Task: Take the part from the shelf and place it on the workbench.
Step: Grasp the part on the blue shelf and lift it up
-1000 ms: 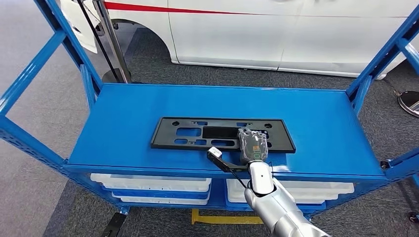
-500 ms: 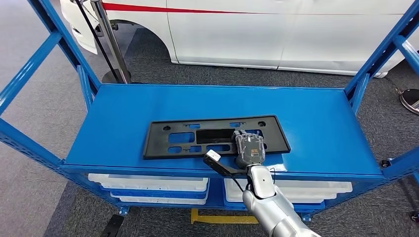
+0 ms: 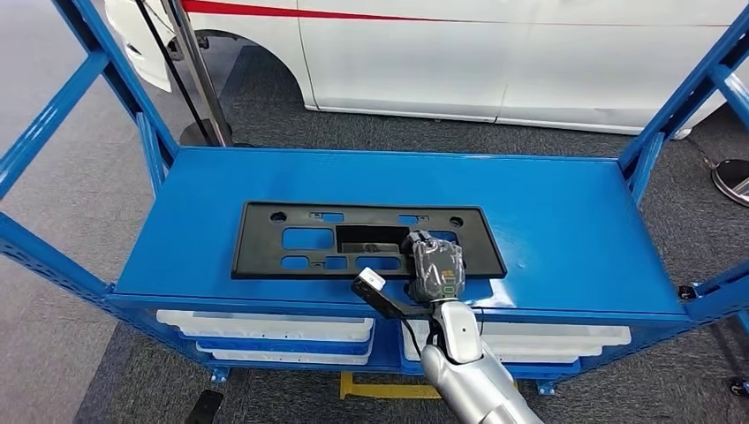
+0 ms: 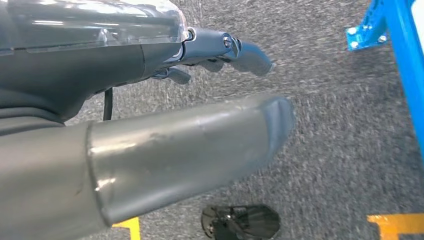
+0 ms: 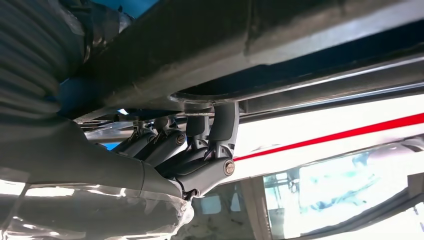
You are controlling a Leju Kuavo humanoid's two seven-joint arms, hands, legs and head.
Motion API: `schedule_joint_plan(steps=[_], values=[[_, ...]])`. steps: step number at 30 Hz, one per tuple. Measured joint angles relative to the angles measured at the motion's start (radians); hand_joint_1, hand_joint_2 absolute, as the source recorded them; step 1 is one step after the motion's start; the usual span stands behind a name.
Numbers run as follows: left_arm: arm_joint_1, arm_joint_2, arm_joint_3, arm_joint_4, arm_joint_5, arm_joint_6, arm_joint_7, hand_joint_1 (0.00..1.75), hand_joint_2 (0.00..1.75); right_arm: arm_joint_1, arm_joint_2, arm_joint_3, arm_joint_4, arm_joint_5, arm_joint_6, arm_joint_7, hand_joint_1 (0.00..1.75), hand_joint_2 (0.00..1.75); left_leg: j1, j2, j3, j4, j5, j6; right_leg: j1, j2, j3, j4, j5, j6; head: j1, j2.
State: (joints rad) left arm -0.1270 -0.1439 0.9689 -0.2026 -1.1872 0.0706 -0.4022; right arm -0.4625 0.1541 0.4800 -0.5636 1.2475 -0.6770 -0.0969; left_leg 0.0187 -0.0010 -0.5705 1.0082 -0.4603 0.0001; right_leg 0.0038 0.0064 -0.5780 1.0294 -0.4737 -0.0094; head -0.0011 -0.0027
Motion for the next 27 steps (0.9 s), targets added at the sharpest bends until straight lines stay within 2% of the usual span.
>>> schedule_joint_plan(steps=[2,4,5,6,7,8,9,11,12,15,17,18,20,21,22,23,25,27], values=[[-0.001,-0.001,0.000,0.000,0.001,0.000,0.000,0.00,0.00,0.002,0.000,-0.001,-0.002,-0.008,-0.001,-0.005,1.75,1.75,0.005,0.001,0.004,-0.009,0.005,0.014,-0.001,-0.001,-0.020,0.047,-0.034,0.009,0.000,0.000],[0.000,0.000,0.001,0.000,0.009,0.002,-0.002,0.00,0.00,0.012,0.000,-0.004,-0.013,-0.066,-0.005,-0.060,1.75,1.75,0.004,0.002,0.004,-0.010,0.006,0.021,-0.005,-0.001,-0.077,0.166,-0.096,0.015,0.000,0.000],[0.002,0.000,0.002,0.000,0.018,0.004,-0.005,0.00,0.00,0.027,0.001,-0.007,-0.032,-0.134,-0.005,-0.121,1.75,1.75,0.004,0.002,0.005,-0.010,0.006,0.023,-0.007,-0.001,-0.108,0.229,-0.119,0.018,0.000,0.000],[0.007,0.000,0.004,0.000,0.029,0.007,-0.010,0.00,0.00,0.050,0.003,-0.009,-0.072,-0.225,0.002,-0.194,1.75,1.75,0.003,0.002,0.006,-0.009,0.004,0.023,-0.009,-0.002,-0.128,0.267,-0.126,0.019,0.000,0.000],[0.013,0.000,0.008,0.000,0.040,0.012,-0.018,0.00,0.00,0.082,0.007,-0.009,-0.131,-0.327,0.014,-0.263,1.75,1.75,0.003,0.001,0.008,-0.009,0.002,0.023,-0.011,-0.002,-0.131,0.269,-0.112,0.019,0.000,0.000],[0.021,0.000,0.012,0.000,0.051,0.017,-0.026,0.00,0.00,0.120,0.011,-0.006,-0.211,-0.430,0.028,-0.316,1.75,1.75,0.003,0.001,0.012,-0.008,-0.001,0.021,-0.012,-0.002,-0.115,0.232,-0.081,0.018,0.000,0.000],[0.028,0.000,0.018,0.000,0.061,0.022,-0.033,0.00,0.00,0.163,0.014,0.002,-0.301,-0.518,0.040,-0.348,1.75,1.75,0.003,0.000,0.015,-0.007,-0.005,0.019,-0.013,-0.002,-0.084,0.167,-0.042,0.015,0.000,0.000],[0.041,-0.003,0.031,0.000,0.076,0.031,-0.043,0.00,0.00,0.253,0.010,0.028,-0.491,-0.649,0.048,-0.374,1.75,1.75,0.000,-0.005,0.015,0.000,-0.012,0.012,-0.011,-0.002,-0.029,0.050,0.002,0.007,0.000,0.000],[0.046,-0.004,0.037,0.000,0.081,0.034,-0.045,0.00,0.00,0.297,0.002,0.041,-0.580,-0.696,0.046,-0.384,1.75,1.75,-0.002,-0.008,0.012,0.003,-0.015,0.008,-0.009,-0.002,-0.018,0.020,0.006,0.004,0.000,0.000],[0.061,-0.006,0.057,0.000,0.092,0.040,-0.046,0.00,0.00,0.405,-0.031,0.066,-0.824,-0.779,0.026,-0.418,1.75,1.75,-0.001,-0.010,0.009,0.003,-0.019,-0.009,-0.009,-0.002,-0.017,0.006,0.003,-0.005,0.000,0.000],[0.064,-0.006,0.067,0.000,0.101,0.042,-0.046,0.00,0.00,0.450,-0.050,0.074,-0.943,-0.810,0.006,-0.453,1.75,1.75,0.000,-0.007,-0.001,0.034,-0.046,-0.018,-0.015,-0.003,-0.009,-0.004,0.006,-0.016,-0.001,0.000],[0.065,-0.007,0.072,0.000,0.106,0.043,-0.046,0.00,0.00,0.467,-0.057,0.075,-0.991,-0.827,-0.003,-0.473,1.75,1.75,0.002,-0.005,-0.019,0.077,-0.075,-0.021,-0.017,-0.004,-0.006,-0.008,0.007,-0.021,-0.001,0.000],[0.066,-0.008,0.081,0.000,0.113,0.043,-0.046,0.00,0.00,0.501,-0.072,0.076,-1.072,-0.854,-0.016,-0.507,1.75,1.75,0.003,-0.004,-0.075,0.205,-0.137,-0.028,-0.015,-0.006,-0.005,-0.008,0.006,-0.026,-0.001,0.000],[0.067,-0.009,0.085,0.000,0.115,0.043,-0.046,0.00,0.00,0.518,-0.080,0.076,-1.108,-0.862,-0.019,-0.514,1.75,1.75,0.003,-0.004,-0.098,0.256,-0.154,-0.030,-0.015,-0.006,-0.005,-0.007,0.005,-0.028,-0.001,0.000],[0.068,-0.009,0.088,0.000,0.115,0.043,-0.046,0.00,0.00,0.531,-0.086,0.076,-1.142,-0.868,-0.021,-0.517,1.75,1.75,0.003,-0.004,-0.107,0.276,-0.152,-0.031,-0.014,-0.006,-0.005,-0.005,0.004,-0.028,-0.001,0.000],[0.069,-0.009,0.091,0.000,0.116,0.043,-0.046,0.00,0.00,0.540,-0.091,0.076,-1.170,-0.873,-0.022,-0.519,1.75,1.75,0.003,-0.004,-0.097,0.256,-0.130,-0.031,-0.014,-0.005,-0.004,-0.004,0.003,-0.028,-0.001,0.000],[0.067,-0.009,0.099,0.000,0.115,0.043,-0.047,0.00,0.00,0.550,-0.098,0.076,-1.214,-0.881,-0.023,-0.524,1.75,1.75,0.003,-0.004,-0.036,0.129,-0.062,-0.025,-0.014,-0.003,-0.001,-0.002,0.001,-0.025,-0.001,0.000],[0.065,-0.009,0.103,0.000,0.114,0.041,-0.048,0.00,0.00,0.555,-0.103,0.076,-1.248,-0.889,-0.023,-0.529,1.75,1.75,-0.002,-0.004,0.017,0.021,-0.028,-0.015,-0.011,-0.002,0.000,0.001,-0.001,-0.016,-0.001,0.000]])
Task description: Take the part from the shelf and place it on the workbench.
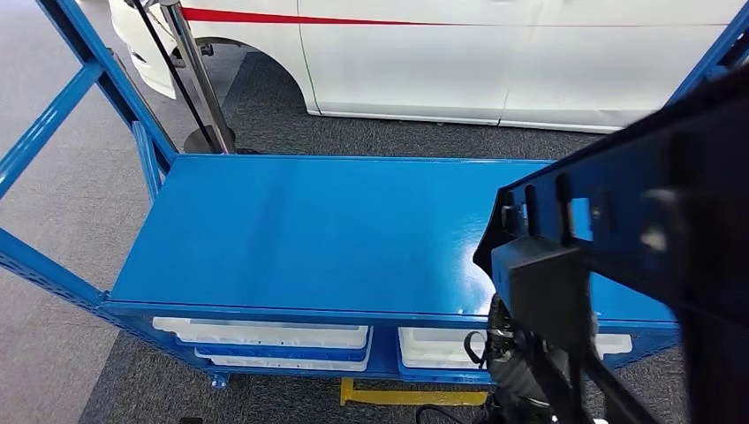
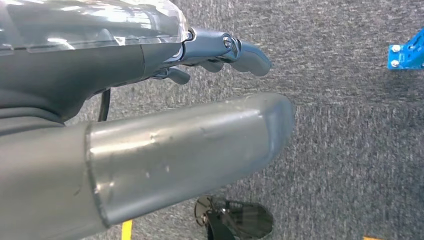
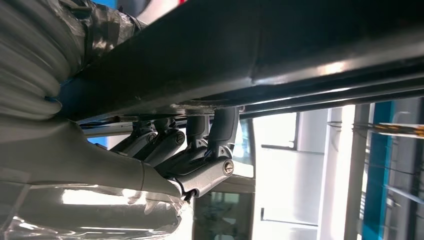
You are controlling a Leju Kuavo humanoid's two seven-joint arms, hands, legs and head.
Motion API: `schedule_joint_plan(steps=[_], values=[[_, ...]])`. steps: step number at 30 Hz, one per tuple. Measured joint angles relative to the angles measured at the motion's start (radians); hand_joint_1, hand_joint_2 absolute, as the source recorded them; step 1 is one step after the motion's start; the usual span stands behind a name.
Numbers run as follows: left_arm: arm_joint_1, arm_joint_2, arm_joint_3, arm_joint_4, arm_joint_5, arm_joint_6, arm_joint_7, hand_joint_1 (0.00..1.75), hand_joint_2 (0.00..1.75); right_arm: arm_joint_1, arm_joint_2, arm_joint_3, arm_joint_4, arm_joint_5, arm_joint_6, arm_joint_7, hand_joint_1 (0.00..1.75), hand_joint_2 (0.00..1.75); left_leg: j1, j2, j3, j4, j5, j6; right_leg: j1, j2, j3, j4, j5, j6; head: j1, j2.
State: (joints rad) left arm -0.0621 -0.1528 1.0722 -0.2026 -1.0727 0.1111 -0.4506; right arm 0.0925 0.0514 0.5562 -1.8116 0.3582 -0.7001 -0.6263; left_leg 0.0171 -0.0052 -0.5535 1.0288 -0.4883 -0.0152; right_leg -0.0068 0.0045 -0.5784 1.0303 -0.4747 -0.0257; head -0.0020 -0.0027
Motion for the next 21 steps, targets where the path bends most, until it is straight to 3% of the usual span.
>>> schedule_joint_plan(steps=[3,5,8,9,10,11,13,15,19,21], values=[[0.001,0.000,0.001,0.000,-0.007,-0.002,-0.005,0.00,0.00,0.005,-0.006,0.000,-0.030,-0.010,0.001,-0.002,1.75,1.75,-0.004,-0.001,0.011,-0.026,0.004,0.013,0.002,0.000,-0.002,0.000,0.003,0.016,0.000,0.000],[0.002,-0.002,0.002,0.000,-0.010,-0.002,-0.007,0.00,0.00,0.009,-0.009,0.000,-0.041,-0.014,0.001,-0.002,1.75,1.75,0.001,0.000,0.013,-0.035,0.012,0.026,0.001,0.000,-0.010,0.023,-0.018,0.026,0.000,0.000],[0.001,-0.003,0.002,0.000,-0.010,-0.002,-0.008,0.00,0.00,0.013,-0.016,0.000,-0.048,-0.016,0.001,-0.001,1.75,1.75,0.003,0.004,0.012,-0.039,0.017,0.037,-0.004,-0.001,-0.085,0.192,-0.114,0.036,0.001,0.000],[0.002,-0.003,0.003,0.000,-0.010,-0.003,-0.008,0.00,0.00,0.015,-0.018,0.000,-0.048,-0.017,0.001,-0.001,1.75,1.75,0.003,0.005,0.011,-0.038,0.017,0.038,-0.006,-0.001,-0.111,0.249,-0.134,0.038,0.001,0.000],[0.002,-0.003,0.003,0.000,-0.008,-0.003,-0.008,0.00,0.00,0.017,-0.020,0.000,-0.048,-0.019,0.001,-0.001,1.75,1.75,0.003,0.005,0.010,-0.037,0.016,0.037,-0.008,-0.001,-0.124,0.276,-0.135,0.041,0.001,0.000],[0.002,-0.003,0.004,0.000,-0.005,-0.004,-0.008,0.00,0.00,0.018,-0.021,0.000,-0.048,-0.026,0.002,0.000,1.75,1.75,0.003,0.005,0.010,-0.035,0.016,0.036,-0.010,-0.002,-0.118,0.265,-0.117,0.042,0.001,0.000],[0.002,-0.005,0.007,0.000,0.001,-0.004,-0.007,0.00,0.00,0.019,-0.022,0.000,-0.048,-0.058,0.014,0.005,1.75,1.75,0.004,0.003,0.011,-0.029,0.011,0.031,-0.015,-0.003,-0.059,0.147,-0.050,0.042,0.001,0.000],[0.001,-0.007,0.010,0.000,0.005,0.000,-0.004,0.00,0.00,0.023,-0.022,0.000,-0.048,-0.102,0.038,0.013,1.75,1.75,0.001,0.001,0.008,-0.019,0.004,0.019,-0.015,-0.003,-0.009,0.041,-0.016,0.038,0.000,0.000],[0.001,-0.007,0.023,0.000,0.009,0.012,0.004,0.00,0.00,0.045,-0.021,-0.001,-0.046,-0.176,0.100,0.013,1.75,1.75,0.001,0.000,0.004,-0.013,-0.003,-0.002,-0.010,0.000,-0.004,0.018,-0.016,0.015,0.000,0.000],[0.000,-0.007,0.027,0.000,0.009,0.013,0.005,0.00,0.00,0.051,-0.018,-0.002,-0.045,-0.191,0.121,0.009,1.75,1.75,0.003,0.001,-0.016,0.035,-0.038,-0.009,-0.012,-0.003,-0.002,0.013,-0.013,0.003,0.000,0.000]])
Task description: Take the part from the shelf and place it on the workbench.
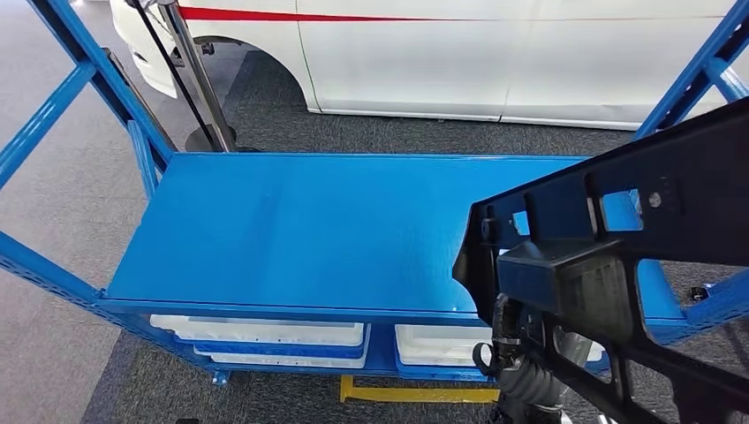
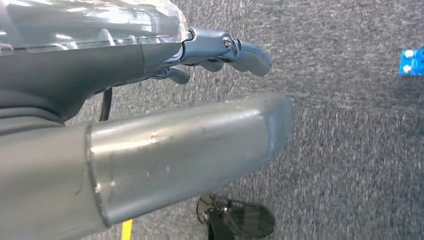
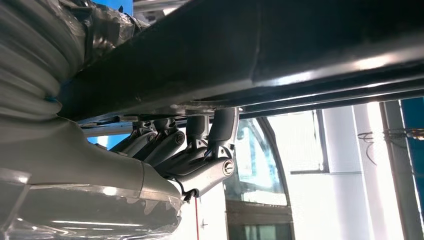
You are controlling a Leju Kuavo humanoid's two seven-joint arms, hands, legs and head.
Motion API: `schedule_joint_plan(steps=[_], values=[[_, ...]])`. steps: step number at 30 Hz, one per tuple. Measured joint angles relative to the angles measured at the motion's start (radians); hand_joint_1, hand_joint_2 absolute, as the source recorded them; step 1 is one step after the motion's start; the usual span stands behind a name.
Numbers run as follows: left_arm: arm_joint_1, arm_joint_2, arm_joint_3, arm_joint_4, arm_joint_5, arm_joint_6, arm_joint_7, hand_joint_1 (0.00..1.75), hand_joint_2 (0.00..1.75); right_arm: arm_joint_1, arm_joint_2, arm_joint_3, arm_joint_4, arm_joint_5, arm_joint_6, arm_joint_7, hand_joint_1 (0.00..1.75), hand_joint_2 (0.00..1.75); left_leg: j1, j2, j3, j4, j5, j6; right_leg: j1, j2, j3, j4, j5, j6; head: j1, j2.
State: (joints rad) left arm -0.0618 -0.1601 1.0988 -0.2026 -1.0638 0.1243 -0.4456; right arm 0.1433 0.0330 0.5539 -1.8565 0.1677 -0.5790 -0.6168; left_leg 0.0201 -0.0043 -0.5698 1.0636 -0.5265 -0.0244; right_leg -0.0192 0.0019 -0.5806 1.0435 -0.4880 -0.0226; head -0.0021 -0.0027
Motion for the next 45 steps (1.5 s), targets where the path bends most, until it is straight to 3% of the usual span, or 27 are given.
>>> schedule_joint_plan(steps=[3,4,5,7,9,12,14,16,18,19,20,21,23,25,29,31,33,35,36,39,40,41,43,44,45], values=[[0.001,0.000,0.001,0.000,0.001,0.000,0.001,0.00,0.00,0.006,0.003,-0.002,0.004,-0.006,0.004,-0.002,1.75,1.75,0.000,0.001,-0.085,0.188,-0.090,-0.005,0.005,-0.003,0.000,0.000,-0.001,-0.010,0.000,0.000],[0.002,0.000,0.001,0.000,0.001,0.000,0.001,0.00,0.00,0.009,0.004,-0.002,0.006,-0.006,0.004,-0.002,1.75,1.75,0.000,0.001,-0.104,0.228,-0.097,-0.004,0.008,-0.004,0.000,0.001,-0.002,-0.012,0.000,0.000],[0.002,0.001,0.002,0.000,0.001,0.000,0.001,0.00,0.00,0.011,0.004,-0.002,0.009,-0.006,0.004,-0.002,1.75,1.75,-0.001,0.001,-0.105,0.230,-0.085,-0.001,0.011,-0.003,0.002,0.001,-0.003,-0.013,0.000,0.000],[0.002,0.001,0.002,0.000,0.001,0.000,0.001,0.00,0.00,0.013,0.005,-0.003,0.010,-0.006,0.004,-0.003,1.75,1.75,-0.005,0.001,-0.057,0.122,-0.015,0.013,0.015,-0.002,0.006,0.001,-0.005,-0.015,0.000,0.000],[0.001,0.002,0.002,0.000,0.001,0.001,0.001,0.00,0.00,0.013,0.006,-0.004,0.011,-0.006,0.004,-0.004,1.75,1.75,-0.015,0.001,-0.001,-0.002,0.033,0.031,0.019,-0.001,0.006,0.002,-0.006,-0.013,0.000,0.000],[0.001,0.003,0.003,0.000,0.001,0.003,0.002,0.00,0.00,0.016,0.007,-0.005,0.014,-0.014,0.013,-0.007,1.75,1.75,-0.023,0.000,0.016,-0.050,0.041,0.041,0.016,0.000,0.001,0.000,-0.001,0.001,0.000,0.000],[0.002,0.002,0.005,0.000,0.002,0.004,0.006,0.00,0.00,0.023,0.007,-0.005,0.017,-0.038,0.032,-0.018,1.75,1.75,-0.017,0.001,0.022,-0.064,0.053,0.046,0.016,-0.001,0.002,0.006,-0.012,0.012,0.000,0.000],[0.001,0.002,0.008,0.000,0.002,0.003,0.008,0.00,0.00,0.032,0.006,-0.006,0.026,-0.072,0.055,-0.039,1.75,1.75,-0.010,0.004,0.026,-0.076,0.064,0.052,0.014,-0.001,-0.022,0.071,-0.064,0.020,0.000,0.000],[0.000,0.001,0.012,0.000,0.002,-0.001,0.008,0.00,0.00,0.044,0.005,-0.006,0.044,-0.103,0.070,-0.060,1.75,1.75,-0.011,0.006,0.020,-0.074,0.066,0.055,0.010,-0.001,-0.073,0.190,-0.129,0.027,0.001,0.000],[0.000,0.001,0.016,0.000,0.002,-0.003,0.008,0.00,0.00,0.051,0.005,-0.006,0.056,-0.116,0.074,-0.066,1.75,1.75,-0.011,0.006,0.017,-0.071,0.066,0.054,0.007,-0.001,-0.091,0.234,-0.144,0.030,0.001,0.000],[0.000,0.001,0.019,0.000,0.003,-0.004,0.009,0.00,0.00,0.057,0.004,-0.006,0.068,-0.124,0.076,-0.069,1.75,1.75,-0.010,0.007,0.013,-0.067,0.066,0.054,0.005,-0.001,-0.093,0.247,-0.140,0.033,0.001,0.000],[0.000,0.001,0.023,0.000,0.003,-0.005,0.009,0.00,0.00,0.062,0.003,-0.006,0.078,-0.130,0.076,-0.072,1.75,1.75,-0.010,0.006,0.010,-0.063,0.066,0.054,0.002,-0.001,-0.077,0.222,-0.118,0.034,0.001,0.000],[0.000,0.000,0.025,0.000,0.003,-0.006,0.010,0.00,0.00,0.066,0.002,-0.006,0.095,-0.132,0.076,-0.074,1.75,1.75,-0.009,0.006,0.002,-0.051,0.065,0.050,-0.003,-0.002,-0.009,0.100,-0.061,0.034,0.000,0.000],[-0.001,0.000,0.025,0.000,0.002,-0.007,0.009,0.00,0.00,0.070,0.001,-0.006,0.110,-0.128,0.076,-0.075,1.75,1.75,-0.012,0.004,-0.006,-0.040,0.065,0.040,0.000,0.000,0.029,0.018,-0.033,0.030,0.000,0.000],[-0.001,0.000,0.026,0.000,0.000,-0.007,0.010,0.00,0.00,0.076,-0.002,-0.003,0.140,-0.115,0.071,-0.076,1.75,1.75,-0.009,0.002,-0.018,-0.032,0.063,0.013,0.004,0.001,0.017,0.005,-0.012,0.005,0.000,0.000],[-0.001,0.000,0.026,0.000,-0.001,-0.008,0.011,0.00,0.00,0.077,-0.002,0.000,0.149,-0.113,0.068,-0.077,1.75,1.75,-0.006,0.003,-0.040,0.027,0.003,0.005,0.001,-0.003,0.004,0.000,0.003,-0.011,0.000,0.000],[-0.001,0.001,0.026,0.000,-0.002,-0.009,0.011,0.00,0.00,0.078,-0.003,0.003,0.155,-0.113,0.067,-0.077,1.75,1.75,-0.005,0.003,-0.076,0.146,-0.086,-0.001,0.004,-0.005,-0.017,0.002,0.018,-0.017,0.000,0.000],[-0.001,0.003,0.026,0.000,0.000,-0.013,0.011,0.00,0.00,0.079,-0.005,0.007,0.162,-0.113,0.067,-0.077,1.75,1.75,-0.005,0.003,-0.079,0.218,-0.125,-0.002,0.008,-0.006,-0.043,0.006,0.033,-0.018,0.000,0.000],[-0.001,0.004,0.027,0.000,0.001,-0.015,0.011,0.00,0.00,0.078,-0.006,0.009,0.165,-0.114,0.067,-0.077,1.75,1.75,-0.006,0.003,-0.059,0.206,-0.119,0.000,0.009,-0.006,-0.054,0.009,0.040,-0.018,0.000,0.000],[-0.006,0.008,0.029,0.000,0.002,-0.023,0.013,0.00,0.00,0.070,-0.007,0.016,0.176,-0.119,0.070,-0.077,1.75,1.75,-0.010,0.003,0.087,0.000,-0.058,0.014,0.012,-0.006,-0.077,0.012,0.062,-0.011,0.000,0.000],[-0.009,0.010,0.029,0.000,0.002,-0.024,0.015,0.00,0.00,0.067,-0.007,0.018,0.180,-0.123,0.071,-0.077,1.75,1.75,-0.014,0.003,0.121,-0.057,-0.043,0.019,0.013,-0.006,-0.080,0.012,0.071,-0.005,0.000,0.000],[-0.011,0.011,0.030,0.000,0.002,-0.025,0.016,0.00,0.00,0.063,-0.007,0.021,0.184,-0.128,0.073,-0.077,1.75,1.75,-0.017,0.002,0.133,-0.082,-0.037,0.023,0.013,-0.007,-0.082,0.010,0.079,0.001,0.000,0.000],[-0.010,0.012,0.032,0.000,0.002,-0.025,0.017,0.00,0.00,0.058,-0.007,0.023,0.189,-0.137,0.075,-0.077,1.75,1.75,-0.020,0.001,0.125,-0.085,-0.021,0.031,0.012,-0.008,-0.083,0.003,0.095,0.014,0.000,0.000],[-0.009,0.012,0.034,0.000,0.002,-0.025,0.017,0.00,0.00,0.057,-0.008,0.023,0.191,-0.142,0.076,-0.077,1.75,1.75,-0.018,0.004,0.119,-0.087,-0.009,0.035,0.011,-0.006,-0.087,0.003,0.093,0.019,0.000,0.000],[-0.008,0.013,0.035,0.000,0.001,-0.025,0.018,0.00,0.00,0.057,-0.009,0.023,0.193,-0.146,0.077,-0.078,1.75,1.75,-0.015,0.007,0.110,-0.090,0.003,0.042,0.010,-0.005,-0.094,0.014,0.073,0.024,0.000,0.000]])
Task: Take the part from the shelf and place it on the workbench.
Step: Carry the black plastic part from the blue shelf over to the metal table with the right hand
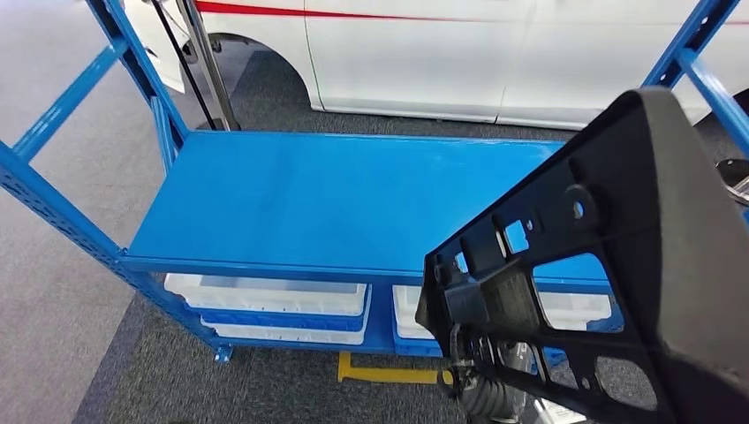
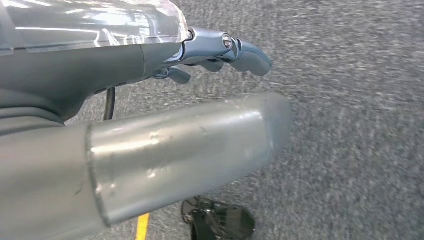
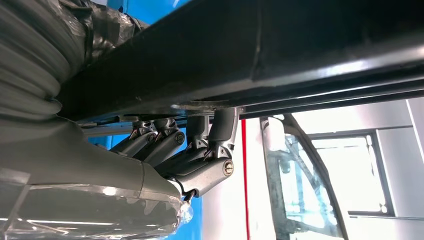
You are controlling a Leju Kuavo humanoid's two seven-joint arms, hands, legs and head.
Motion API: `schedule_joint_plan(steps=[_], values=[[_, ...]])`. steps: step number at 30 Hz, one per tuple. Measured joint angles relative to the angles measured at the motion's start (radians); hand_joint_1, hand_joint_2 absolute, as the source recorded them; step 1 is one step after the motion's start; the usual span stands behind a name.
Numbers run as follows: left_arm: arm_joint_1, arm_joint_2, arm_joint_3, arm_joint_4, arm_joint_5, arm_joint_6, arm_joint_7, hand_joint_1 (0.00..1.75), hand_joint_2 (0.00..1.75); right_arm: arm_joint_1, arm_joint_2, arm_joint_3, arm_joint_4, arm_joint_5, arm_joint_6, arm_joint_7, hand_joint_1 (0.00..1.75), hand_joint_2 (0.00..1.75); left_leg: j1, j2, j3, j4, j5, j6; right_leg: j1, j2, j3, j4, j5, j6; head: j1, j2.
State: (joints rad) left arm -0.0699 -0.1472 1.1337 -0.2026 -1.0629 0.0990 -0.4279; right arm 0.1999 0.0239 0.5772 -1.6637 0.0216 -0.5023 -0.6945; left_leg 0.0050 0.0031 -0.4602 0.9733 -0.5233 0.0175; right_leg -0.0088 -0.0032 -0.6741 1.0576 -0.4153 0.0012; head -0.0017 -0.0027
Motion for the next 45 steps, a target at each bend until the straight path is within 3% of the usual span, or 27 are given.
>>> schedule_joint_plan(steps=[3,4,5,6,8,10,11,14,15,17,19,20,22,24,26,27,29,30,32,34,36,37,39,41,42,44,45], values=[[0.000,0.000,0.005,0.000,-0.002,-0.001,0.001,0.00,0.00,-0.001,-0.005,0.000,0.006,-0.011,0.001,0.000,1.75,1.75,0.003,0.008,-0.038,-0.002,0.033,0.014,-0.004,0.002,-0.037,0.138,-0.144,0.012,0.001,0.000],[0.000,0.001,0.008,0.000,-0.003,-0.002,0.001,0.00,0.00,-0.001,-0.006,0.000,0.008,-0.013,0.001,0.000,1.75,1.75,0.003,0.009,-0.051,0.001,0.042,0.014,-0.005,0.002,-0.046,0.198,-0.176,0.015,0.001,0.000],[0.000,0.001,0.010,0.000,-0.003,-0.002,0.001,0.00,0.00,-0.001,-0.008,0.000,0.011,-0.015,0.001,0.000,1.75,1.75,0.003,0.010,-0.065,0.006,0.051,0.014,-0.005,0.002,-0.046,0.241,-0.183,0.018,0.001,0.000],[0.000,0.001,0.012,0.000,-0.003,-0.003,0.002,0.00,0.00,-0.001,-0.010,0.000,0.013,-0.017,0.001,0.000,1.75,1.75,0.003,0.010,-0.081,0.012,0.058,0.012,-0.006,0.002,-0.031,0.254,-0.168,0.019,0.001,0.000],[0.000,0.001,0.014,0.000,-0.003,-0.003,0.002,0.00,0.00,0.000,-0.011,0.000,0.015,-0.020,0.001,0.000,1.75,1.75,0.003,0.010,-0.111,0.030,0.069,0.006,-0.008,0.001,0.048,0.179,-0.118,0.018,0.001,0.000],[-0.001,0.001,0.015,0.000,-0.003,-0.004,0.002,0.00,0.00,-0.001,-0.012,0.000,0.015,-0.025,0.005,0.000,1.75,1.75,0.001,0.010,-0.134,0.048,0.075,-0.001,-0.004,0.001,0.140,0.050,-0.116,0.010,0.000,0.000],[-0.001,0.001,0.015,0.000,-0.002,-0.004,0.001,0.00,0.00,-0.001,-0.012,0.000,0.015,-0.029,0.009,0.000,1.75,1.75,0.000,0.011,-0.140,0.055,0.078,-0.006,-0.002,0.002,0.165,0.007,-0.127,0.004,0.000,0.000],[0.000,0.002,0.016,0.000,0.001,-0.011,-0.003,0.00,0.00,0.000,-0.014,0.000,0.015,-0.053,0.034,0.000,1.75,1.75,0.002,0.016,-0.147,0.059,0.086,-0.025,0.001,0.008,0.165,-0.021,-0.129,-0.021,0.000,0.000],[0.000,0.002,0.016,0.000,0.002,-0.012,-0.005,0.00,0.00,0.000,-0.014,0.000,0.015,-0.060,0.043,0.000,1.75,1.75,0.004,0.015,-0.153,0.069,0.073,-0.031,0.000,0.011,0.160,-0.023,-0.122,-0.031,0.000,0.000],[0.000,0.002,0.017,0.000,0.006,-0.013,-0.006,0.00,0.00,0.002,-0.015,-0.001,0.016,-0.069,0.055,0.000,1.75,1.75,0.007,0.009,-0.177,0.137,0.004,-0.040,-0.002,0.016,0.146,-0.026,-0.105,-0.046,0.000,0.000],[0.000,0.003,0.021,0.000,0.011,-0.010,-0.002,0.00,0.00,0.007,-0.015,-0.006,0.020,-0.076,0.063,0.000,1.75,1.75,0.008,0.006,-0.212,0.258,-0.077,-0.046,0.001,0.025,0.125,-0.024,-0.089,-0.051,0.000,0.000],[0.000,0.004,0.024,0.000,0.014,-0.009,0.001,0.00,0.00,0.012,-0.015,-0.010,0.023,-0.080,0.066,0.000,1.75,1.75,0.008,0.006,-0.222,0.305,-0.092,-0.047,0.002,0.030,0.115,-0.023,-0.082,-0.052,0.000,0.000],[0.001,0.006,0.032,0.000,0.017,-0.007,0.009,0.00,0.00,0.024,-0.015,-0.019,0.028,-0.085,0.070,0.000,1.75,1.75,0.008,0.003,-0.194,0.302,-0.062,-0.043,0.005,0.045,0.096,-0.021,-0.070,-0.050,0.000,0.000],[0.001,0.007,0.039,0.000,0.018,-0.004,0.017,0.00,0.00,0.037,-0.015,-0.028,0.029,-0.089,0.076,0.000,1.75,1.75,0.006,-0.029,-0.108,0.176,-0.009,-0.029,0.007,0.062,0.083,-0.018,-0.060,-0.046,0.000,0.000],[0.003,0.008,0.041,0.000,0.015,0.001,0.029,0.00,0.00,0.053,-0.015,-0.039,0.024,-0.090,0.090,0.000,1.75,1.75,0.005,-0.069,-0.034,0.056,0.005,-0.016,0.006,0.078,0.076,-0.016,-0.050,-0.037,0.000,0.000],[0.004,0.008,0.042,0.000,0.014,0.004,0.036,0.00,0.00,0.061,-0.015,-0.045,0.018,-0.090,0.098,0.000,1.75,1.75,0.003,-0.078,-0.018,0.029,0.002,-0.012,0.004,0.087,0.073,-0.017,-0.045,-0.031,0.000,0.000],[0.005,0.008,0.045,0.000,0.013,0.007,0.045,0.00,0.00,0.077,-0.014,-0.056,0.008,-0.090,0.111,-0.001,1.75,1.75,0.004,-0.057,-0.009,0.009,0.005,-0.010,0.002,0.100,0.067,-0.017,-0.036,-0.019,0.000,0.000],[0.005,0.008,0.047,0.000,0.013,0.007,0.048,0.00,0.00,0.085,-0.014,-0.061,0.003,-0.090,0.114,-0.001,1.75,1.75,0.006,-0.043,-0.007,-0.002,0.010,-0.007,0.003,0.090,0.061,-0.008,-0.042,-0.014,0.001,0.000],[0.007,0.007,0.048,0.000,0.013,0.007,0.051,0.00,0.00,0.097,-0.014,-0.070,-0.002,-0.089,0.120,-0.001,1.75,1.75,0.012,-0.012,-0.005,-0.021,0.018,-0.001,0.006,0.049,0.027,0.061,-0.090,-0.006,0.002,0.000],[0.010,0.006,0.049,0.000,0.013,0.007,0.052,0.00,0.00,0.104,-0.014,-0.075,-0.003,-0.089,0.123,-0.001,1.75,1.75,0.012,0.017,-0.012,-0.018,0.020,0.001,0.002,0.019,-0.029,0.184,-0.156,0.004,0.003,0.000],[0.011,0.006,0.051,0.000,0.013,0.007,0.053,0.00,0.00,0.111,-0.014,-0.078,-0.003,-0.089,0.123,-0.001,1.75,1.75,0.012,0.047,-0.019,-0.011,0.019,-0.001,-0.007,0.009,-0.051,0.251,-0.172,0.013,0.003,0.000],[0.011,0.006,0.053,0.000,0.013,0.007,0.053,0.00,0.00,0.115,-0.014,-0.080,-0.004,-0.089,0.123,-0.001,1.75,1.75,0.013,0.060,-0.021,-0.007,0.017,-0.004,-0.011,0.003,-0.034,0.229,-0.153,0.017,0.003,0.000],[0.009,0.006,0.056,0.000,0.013,0.007,0.053,0.00,0.00,0.117,-0.014,-0.082,-0.004,-0.089,0.123,-0.001,1.75,1.75,0.015,0.083,-0.022,0.005,0.009,-0.013,-0.015,-0.034,0.041,0.105,-0.102,0.022,0.004,0.000],[0.007,0.007,0.059,-0.001,0.012,0.007,0.053,0.00,0.00,0.119,-0.013,-0.083,-0.006,-0.089,0.123,-0.001,1.75,1.75,0.011,0.100,-0.025,0.021,-0.001,-0.027,-0.011,-0.067,0.089,0.016,-0.083,0.011,0.002,0.000],[0.006,0.007,0.060,-0.001,0.012,0.007,0.053,0.00,0.00,0.120,-0.012,-0.084,-0.007,-0.089,0.123,-0.001,1.75,1.75,0.008,0.107,-0.025,0.025,-0.004,-0.032,-0.007,-0.072,0.091,0.006,-0.087,0.002,0.002,0.000],[0.003,0.006,0.062,-0.001,0.012,0.007,0.053,0.00,0.00,0.124,-0.011,-0.086,-0.009,-0.089,0.123,-0.001,1.75,1.75,0.009,0.120,-0.023,0.027,-0.007,-0.041,-0.005,-0.048,0.083,0.007,-0.083,-0.015,0.001,0.000],[0.002,0.006,0.062,-0.001,0.012,0.007,0.053,0.00,0.00,0.126,-0.010,-0.087,-0.011,-0.088,0.124,-0.001,1.75,1.75,0.011,0.108,-0.024,0.033,-0.015,-0.045,-0.005,-0.038,0.080,0.006,-0.080,-0.022,0.001,0.000]])
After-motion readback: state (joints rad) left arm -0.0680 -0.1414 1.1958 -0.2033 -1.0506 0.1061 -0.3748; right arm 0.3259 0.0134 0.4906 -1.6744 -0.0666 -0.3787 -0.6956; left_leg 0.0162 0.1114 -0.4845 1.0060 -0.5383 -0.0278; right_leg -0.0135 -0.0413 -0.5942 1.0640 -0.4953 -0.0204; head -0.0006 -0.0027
